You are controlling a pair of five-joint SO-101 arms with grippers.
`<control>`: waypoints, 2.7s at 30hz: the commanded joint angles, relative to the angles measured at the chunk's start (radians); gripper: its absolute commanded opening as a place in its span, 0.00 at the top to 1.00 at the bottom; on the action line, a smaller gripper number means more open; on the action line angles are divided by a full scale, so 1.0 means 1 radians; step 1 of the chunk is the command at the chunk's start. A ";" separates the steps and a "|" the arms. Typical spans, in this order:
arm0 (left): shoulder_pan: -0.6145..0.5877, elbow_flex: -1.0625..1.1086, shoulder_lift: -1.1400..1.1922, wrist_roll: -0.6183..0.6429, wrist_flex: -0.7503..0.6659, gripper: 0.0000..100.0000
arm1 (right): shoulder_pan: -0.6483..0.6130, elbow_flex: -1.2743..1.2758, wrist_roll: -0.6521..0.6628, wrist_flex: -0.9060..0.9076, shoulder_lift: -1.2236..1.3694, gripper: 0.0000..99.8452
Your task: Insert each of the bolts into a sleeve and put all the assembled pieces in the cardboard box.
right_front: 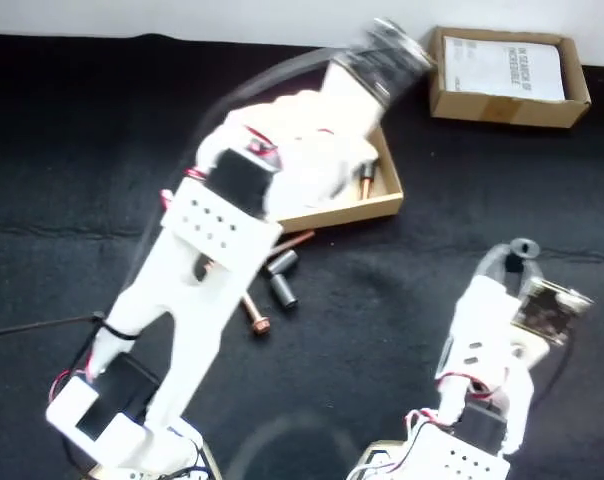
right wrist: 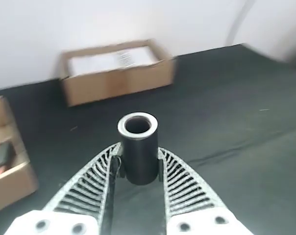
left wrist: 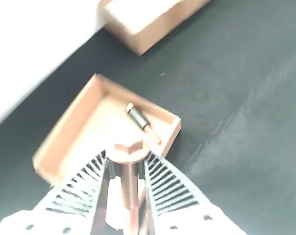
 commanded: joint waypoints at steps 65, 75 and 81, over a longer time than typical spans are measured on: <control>0.209 1.165 -0.590 0.385 -0.999 0.99 | -0.613 0.145 0.002 0.050 -0.016 0.99; 0.208 1.162 -0.591 0.385 -0.783 0.69 | -0.610 0.145 0.002 0.050 -0.016 0.99; 0.189 1.106 -0.591 0.384 -0.654 0.68 | -0.608 0.145 0.002 0.050 -0.016 0.99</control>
